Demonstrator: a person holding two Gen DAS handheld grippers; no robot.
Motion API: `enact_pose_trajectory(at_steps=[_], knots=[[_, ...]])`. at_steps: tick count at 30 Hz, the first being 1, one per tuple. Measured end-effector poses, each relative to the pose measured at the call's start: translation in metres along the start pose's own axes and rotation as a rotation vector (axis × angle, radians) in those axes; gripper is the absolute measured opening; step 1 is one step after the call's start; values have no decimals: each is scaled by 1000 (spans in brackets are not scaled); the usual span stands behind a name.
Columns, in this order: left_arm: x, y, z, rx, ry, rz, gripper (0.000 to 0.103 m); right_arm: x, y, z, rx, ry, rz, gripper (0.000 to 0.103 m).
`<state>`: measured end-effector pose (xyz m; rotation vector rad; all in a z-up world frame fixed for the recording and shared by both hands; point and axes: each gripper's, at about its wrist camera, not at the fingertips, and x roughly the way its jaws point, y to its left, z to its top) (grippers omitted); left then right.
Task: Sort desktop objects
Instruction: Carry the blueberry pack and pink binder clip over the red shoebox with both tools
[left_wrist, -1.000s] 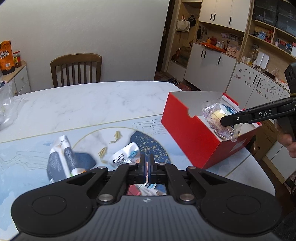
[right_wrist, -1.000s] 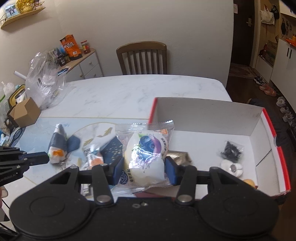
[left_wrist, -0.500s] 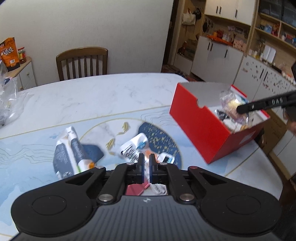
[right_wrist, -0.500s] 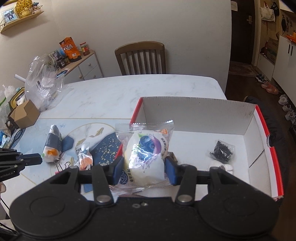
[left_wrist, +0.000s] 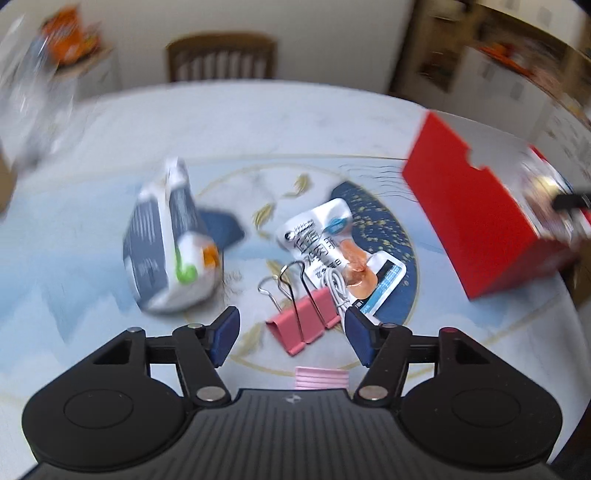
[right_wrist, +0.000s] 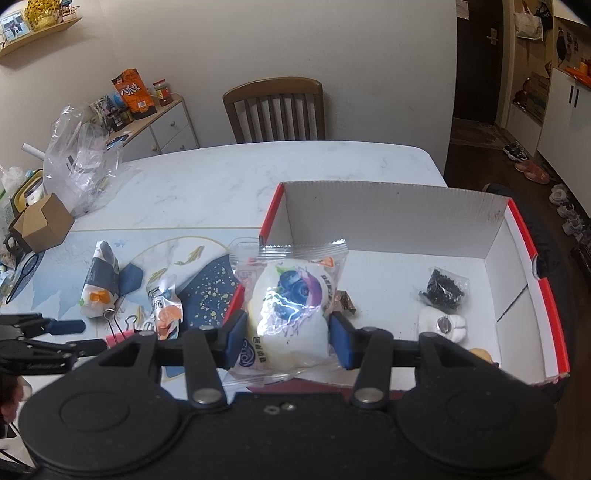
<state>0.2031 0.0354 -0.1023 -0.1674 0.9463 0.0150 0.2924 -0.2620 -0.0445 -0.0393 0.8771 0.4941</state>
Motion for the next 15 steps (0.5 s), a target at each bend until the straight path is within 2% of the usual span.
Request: enact_pose_trajectory(at_steps=[2, 5, 9, 15], knots=[[8, -3, 2, -59, 17, 28, 62, 0, -1, -1, 2, -2, 0, 48], [16, -4, 2, -134, 24, 29, 62, 0, -2, -1, -5, -5, -2, 48], [24, -6, 4, -215, 12, 52, 62, 2, -5, 0, -18, -4, -3, 48], [37, -19, 9, -239, -9, 146, 62, 5, -20, 2, -28, 4, -12, 48]])
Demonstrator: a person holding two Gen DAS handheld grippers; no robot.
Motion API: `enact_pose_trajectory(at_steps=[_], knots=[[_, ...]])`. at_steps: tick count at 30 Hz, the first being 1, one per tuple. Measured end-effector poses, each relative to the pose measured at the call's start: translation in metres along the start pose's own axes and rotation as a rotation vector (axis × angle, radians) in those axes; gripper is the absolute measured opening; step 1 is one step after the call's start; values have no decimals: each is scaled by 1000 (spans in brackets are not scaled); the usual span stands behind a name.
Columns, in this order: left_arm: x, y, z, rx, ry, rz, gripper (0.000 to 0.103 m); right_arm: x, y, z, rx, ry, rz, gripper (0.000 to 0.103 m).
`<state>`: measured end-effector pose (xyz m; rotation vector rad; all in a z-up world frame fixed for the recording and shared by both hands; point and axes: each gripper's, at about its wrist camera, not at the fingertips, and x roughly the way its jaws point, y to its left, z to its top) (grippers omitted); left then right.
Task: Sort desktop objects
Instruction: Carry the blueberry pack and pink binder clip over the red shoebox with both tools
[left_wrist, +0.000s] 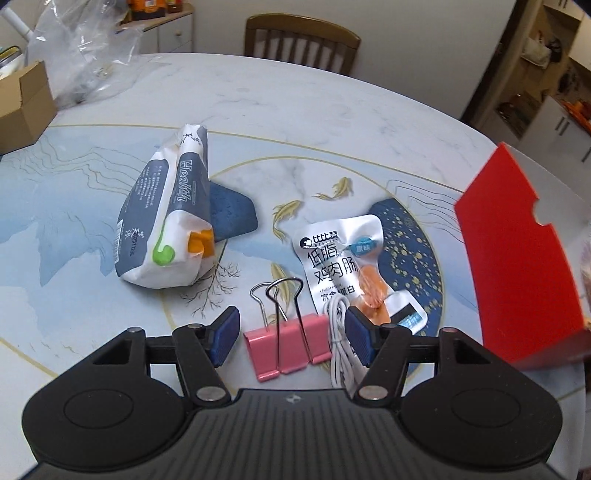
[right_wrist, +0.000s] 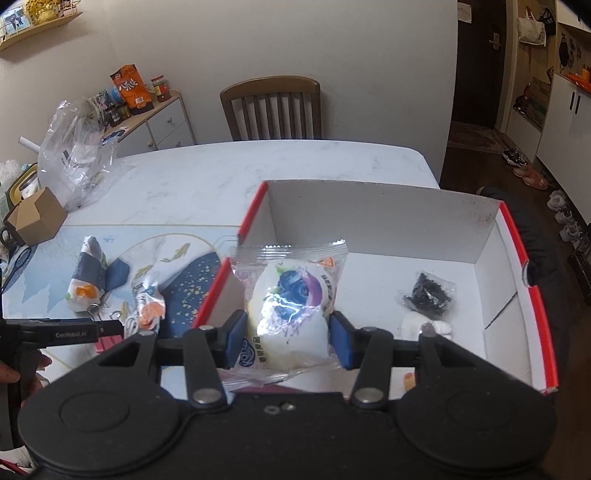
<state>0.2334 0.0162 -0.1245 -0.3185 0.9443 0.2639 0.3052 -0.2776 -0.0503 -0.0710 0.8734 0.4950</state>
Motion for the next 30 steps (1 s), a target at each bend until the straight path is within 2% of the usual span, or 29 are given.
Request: enact_pose_trajectory(at_steps=[6, 10, 12, 16, 22, 30], knots=[[9, -3, -4, -32, -7, 73, 61, 6, -18, 2, 4, 15, -11, 48], [11, -4, -4, -43, -15, 93, 59, 10, -25, 3, 2, 25, -11, 48], [10, -5, -4, -44, -19, 87, 50, 13, -28, 4, 2, 28, -7, 48], [9, -7, -6, -31, -32, 91, 48, 16, -33, 6, -1, 30, 0, 48], [-4, -9, -10, 12, -58, 83, 47, 20, -43, 11, -1, 24, 5, 48], [-46, -14, 0, 50, -124, 43, 47, 23, -54, 15, 5, 16, 2, 48]])
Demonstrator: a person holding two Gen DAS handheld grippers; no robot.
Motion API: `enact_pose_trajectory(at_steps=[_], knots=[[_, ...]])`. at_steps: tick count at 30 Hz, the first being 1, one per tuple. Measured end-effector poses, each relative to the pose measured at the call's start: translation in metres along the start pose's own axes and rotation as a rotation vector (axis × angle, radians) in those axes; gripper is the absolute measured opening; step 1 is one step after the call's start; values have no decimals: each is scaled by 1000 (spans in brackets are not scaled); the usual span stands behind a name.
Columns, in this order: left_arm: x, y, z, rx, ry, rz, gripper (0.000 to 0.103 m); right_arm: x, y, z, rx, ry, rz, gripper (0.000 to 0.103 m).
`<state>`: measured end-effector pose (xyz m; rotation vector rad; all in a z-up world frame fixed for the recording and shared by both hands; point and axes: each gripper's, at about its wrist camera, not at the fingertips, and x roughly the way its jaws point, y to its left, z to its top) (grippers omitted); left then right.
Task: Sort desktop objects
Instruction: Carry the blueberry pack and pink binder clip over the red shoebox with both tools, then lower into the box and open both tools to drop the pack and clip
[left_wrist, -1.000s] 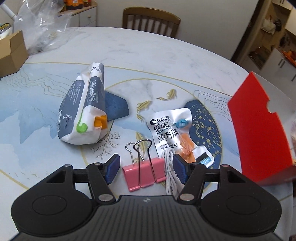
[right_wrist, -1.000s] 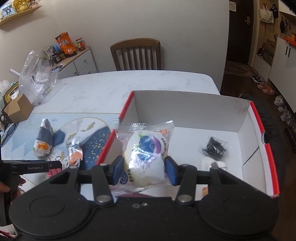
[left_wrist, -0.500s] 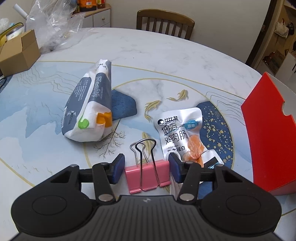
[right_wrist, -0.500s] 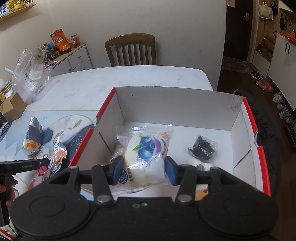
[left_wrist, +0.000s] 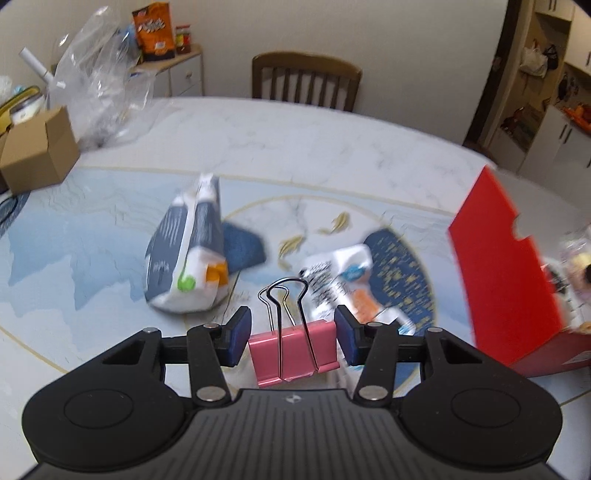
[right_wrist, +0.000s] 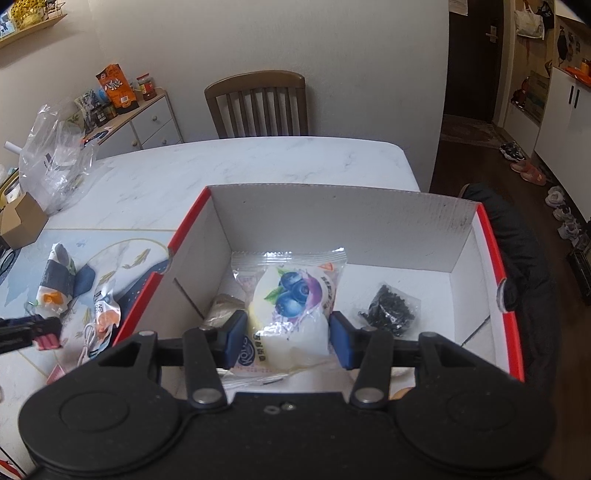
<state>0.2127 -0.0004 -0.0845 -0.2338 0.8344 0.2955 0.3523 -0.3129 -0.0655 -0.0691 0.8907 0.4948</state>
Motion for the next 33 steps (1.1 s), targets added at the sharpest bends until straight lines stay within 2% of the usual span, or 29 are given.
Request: enact_pose_trajectory(at_steps=[5, 12, 21, 26, 31, 33], knots=[[-24, -16, 22, 46, -49, -69, 47, 2, -7, 0, 13, -1, -5, 48], [-47, -61, 49, 150, -137, -200, 47, -1, -12, -2, 21, -10, -6, 48], [-44, -126, 73, 293, -193, -334, 47, -7, -21, -1, 38, -30, -29, 48], [-25, -172, 79, 395, -151, -406, 47, -8, -32, -5, 51, -17, -60, 48], [8, -221, 79, 503, -57, -459, 48, 0, -39, -11, 49, 22, -86, 48], [25, -237, 80, 522, -17, -456, 48, 5, -40, -13, 43, 40, -92, 48]])
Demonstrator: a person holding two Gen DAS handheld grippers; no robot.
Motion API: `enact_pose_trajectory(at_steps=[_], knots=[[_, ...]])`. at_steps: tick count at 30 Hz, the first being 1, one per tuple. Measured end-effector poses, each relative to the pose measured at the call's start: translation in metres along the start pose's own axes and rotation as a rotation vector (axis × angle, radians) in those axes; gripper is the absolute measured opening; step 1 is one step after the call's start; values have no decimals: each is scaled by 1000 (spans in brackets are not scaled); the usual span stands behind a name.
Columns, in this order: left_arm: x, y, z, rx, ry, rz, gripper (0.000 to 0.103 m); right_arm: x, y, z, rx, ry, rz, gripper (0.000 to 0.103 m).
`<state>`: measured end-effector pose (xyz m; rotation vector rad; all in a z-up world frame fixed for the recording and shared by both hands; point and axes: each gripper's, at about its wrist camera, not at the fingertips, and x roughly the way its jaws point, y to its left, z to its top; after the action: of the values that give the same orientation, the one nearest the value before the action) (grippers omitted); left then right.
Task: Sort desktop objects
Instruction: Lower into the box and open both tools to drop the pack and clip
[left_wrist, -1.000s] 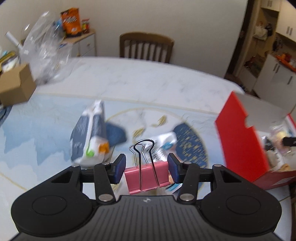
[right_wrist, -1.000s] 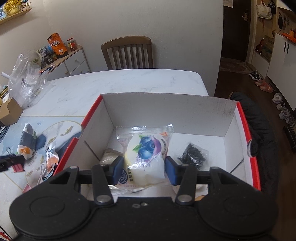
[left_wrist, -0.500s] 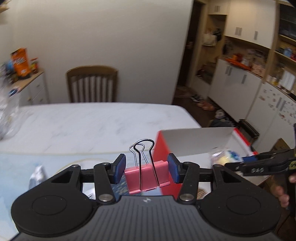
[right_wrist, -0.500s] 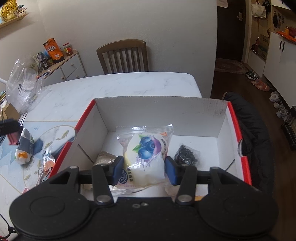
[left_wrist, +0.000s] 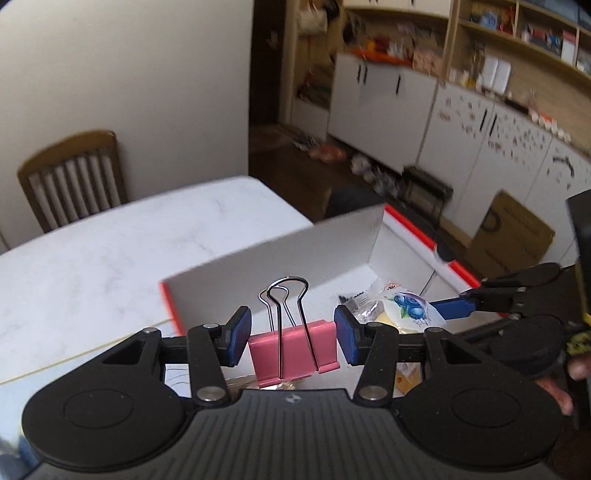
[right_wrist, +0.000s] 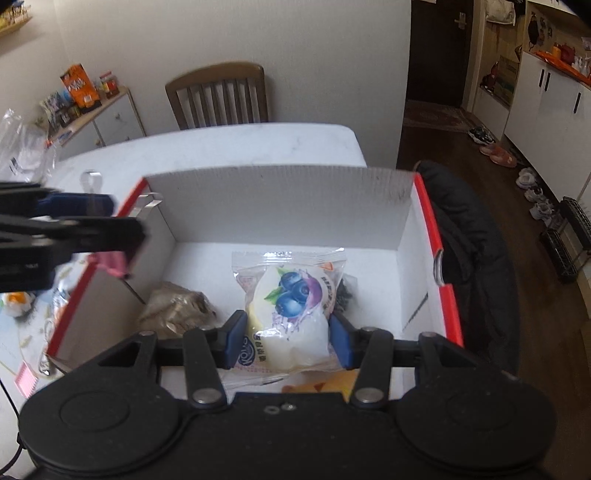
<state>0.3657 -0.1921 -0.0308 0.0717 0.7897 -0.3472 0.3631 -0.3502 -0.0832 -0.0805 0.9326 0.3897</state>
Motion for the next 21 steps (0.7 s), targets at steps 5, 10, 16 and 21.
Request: enact_pose_trajectory(at_steps=[5, 10, 16, 21], knots=[[44, -6, 11, 42, 103, 18, 48, 11, -2, -3, 1, 28, -31, 48], [70, -3, 11, 69, 180, 50, 48, 17, 5, -1, -17, 37, 12, 48], [85, -2, 4, 83, 250, 50, 48, 29, 8, -1, -37, 90, 17, 48], [94, 1, 2, 73, 301, 38, 48, 30, 11, 0, -49, 95, 27, 48]])
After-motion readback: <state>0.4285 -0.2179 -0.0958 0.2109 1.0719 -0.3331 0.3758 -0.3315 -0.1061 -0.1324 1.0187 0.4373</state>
